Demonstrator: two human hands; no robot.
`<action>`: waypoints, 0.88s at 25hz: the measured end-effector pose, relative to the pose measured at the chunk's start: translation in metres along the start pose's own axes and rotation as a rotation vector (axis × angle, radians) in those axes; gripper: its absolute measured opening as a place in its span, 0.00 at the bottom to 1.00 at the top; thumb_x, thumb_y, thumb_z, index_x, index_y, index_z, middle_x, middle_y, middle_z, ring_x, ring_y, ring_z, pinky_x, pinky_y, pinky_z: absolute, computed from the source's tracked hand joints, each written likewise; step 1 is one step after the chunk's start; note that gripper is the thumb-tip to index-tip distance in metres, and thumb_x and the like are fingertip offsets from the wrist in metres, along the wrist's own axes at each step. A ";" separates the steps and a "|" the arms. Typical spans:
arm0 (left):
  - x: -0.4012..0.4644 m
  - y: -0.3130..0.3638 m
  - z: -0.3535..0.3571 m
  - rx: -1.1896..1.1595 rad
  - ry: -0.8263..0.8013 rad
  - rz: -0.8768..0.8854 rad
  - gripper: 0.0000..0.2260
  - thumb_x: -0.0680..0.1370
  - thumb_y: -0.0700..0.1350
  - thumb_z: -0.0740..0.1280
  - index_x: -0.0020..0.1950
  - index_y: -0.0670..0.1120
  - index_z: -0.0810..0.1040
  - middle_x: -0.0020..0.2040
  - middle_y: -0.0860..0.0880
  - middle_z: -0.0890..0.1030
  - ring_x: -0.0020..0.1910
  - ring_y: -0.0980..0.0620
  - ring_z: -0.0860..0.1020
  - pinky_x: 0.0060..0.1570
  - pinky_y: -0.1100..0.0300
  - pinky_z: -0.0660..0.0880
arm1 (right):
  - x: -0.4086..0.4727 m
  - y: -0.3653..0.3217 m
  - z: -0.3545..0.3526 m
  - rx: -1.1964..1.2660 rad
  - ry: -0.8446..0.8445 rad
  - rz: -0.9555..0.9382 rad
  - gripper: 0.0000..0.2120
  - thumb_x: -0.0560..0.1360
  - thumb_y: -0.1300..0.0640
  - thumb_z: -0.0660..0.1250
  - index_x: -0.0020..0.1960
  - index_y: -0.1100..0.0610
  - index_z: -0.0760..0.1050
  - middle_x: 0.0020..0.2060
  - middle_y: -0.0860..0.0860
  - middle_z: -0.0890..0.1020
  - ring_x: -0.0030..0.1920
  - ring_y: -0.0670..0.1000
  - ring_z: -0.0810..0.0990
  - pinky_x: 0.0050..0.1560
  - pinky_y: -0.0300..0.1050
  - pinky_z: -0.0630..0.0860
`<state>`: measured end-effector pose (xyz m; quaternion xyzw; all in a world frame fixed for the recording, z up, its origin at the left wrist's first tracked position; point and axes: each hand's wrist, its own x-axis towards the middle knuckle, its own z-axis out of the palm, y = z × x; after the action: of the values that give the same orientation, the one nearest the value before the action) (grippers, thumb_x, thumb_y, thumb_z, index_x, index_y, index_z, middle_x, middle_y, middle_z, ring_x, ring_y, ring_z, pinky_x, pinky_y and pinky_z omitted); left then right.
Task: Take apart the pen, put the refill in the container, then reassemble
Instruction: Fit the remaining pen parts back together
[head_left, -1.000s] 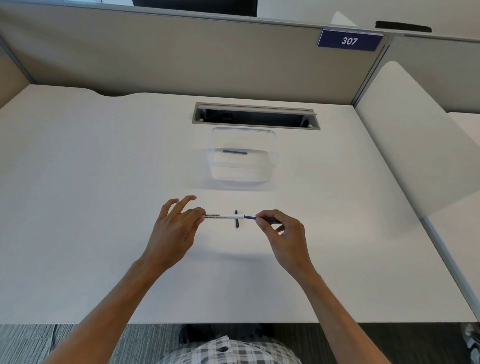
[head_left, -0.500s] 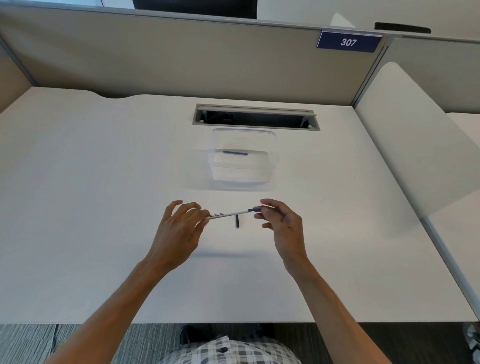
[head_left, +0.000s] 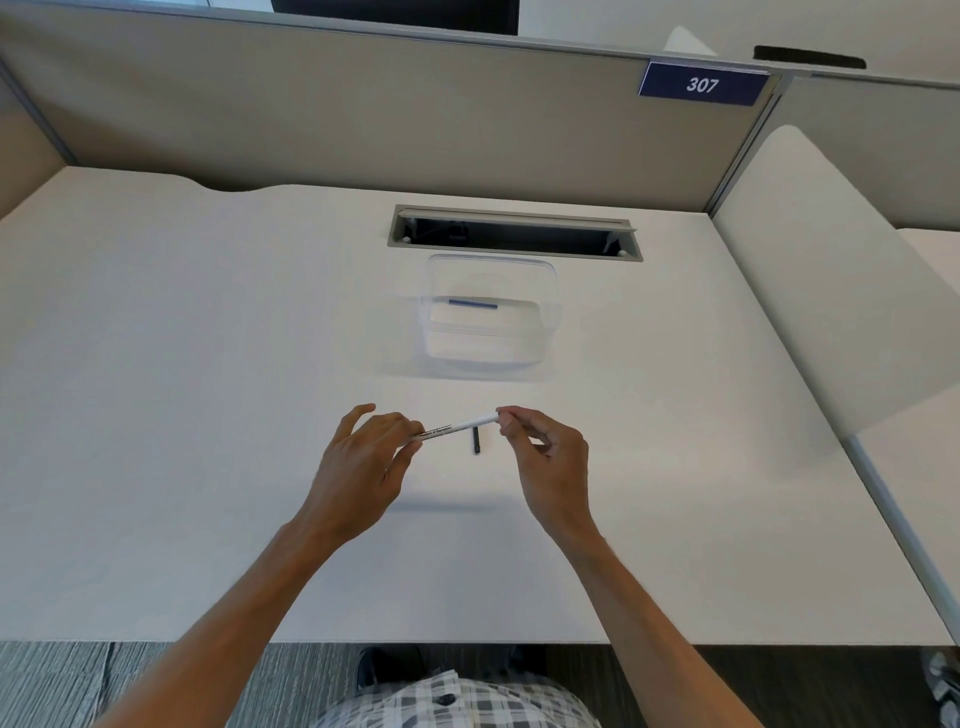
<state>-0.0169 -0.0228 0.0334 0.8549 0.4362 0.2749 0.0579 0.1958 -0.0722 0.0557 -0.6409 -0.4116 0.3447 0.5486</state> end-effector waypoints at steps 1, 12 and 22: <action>0.000 0.000 0.000 -0.009 0.001 -0.003 0.12 0.81 0.48 0.57 0.51 0.46 0.79 0.46 0.53 0.82 0.46 0.53 0.79 0.68 0.56 0.63 | 0.000 0.001 0.002 -0.010 -0.016 0.009 0.06 0.78 0.56 0.70 0.52 0.54 0.85 0.46 0.45 0.87 0.47 0.41 0.84 0.40 0.38 0.75; 0.001 -0.015 0.002 -0.049 -0.015 -0.102 0.12 0.81 0.51 0.55 0.51 0.48 0.76 0.43 0.56 0.82 0.41 0.53 0.81 0.68 0.56 0.62 | 0.015 0.036 0.011 -0.300 -0.001 0.122 0.05 0.76 0.54 0.69 0.50 0.50 0.83 0.44 0.41 0.85 0.45 0.41 0.83 0.47 0.41 0.76; 0.007 -0.028 0.004 -0.020 -0.023 -0.104 0.12 0.81 0.50 0.55 0.50 0.47 0.77 0.43 0.56 0.82 0.41 0.53 0.80 0.68 0.57 0.61 | 0.016 0.054 0.032 -0.645 -0.070 0.079 0.10 0.73 0.46 0.71 0.50 0.50 0.80 0.45 0.43 0.84 0.47 0.46 0.81 0.47 0.42 0.73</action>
<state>-0.0317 0.0004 0.0237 0.8336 0.4764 0.2660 0.0858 0.1821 -0.0473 -0.0028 -0.7850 -0.4931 0.2392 0.2889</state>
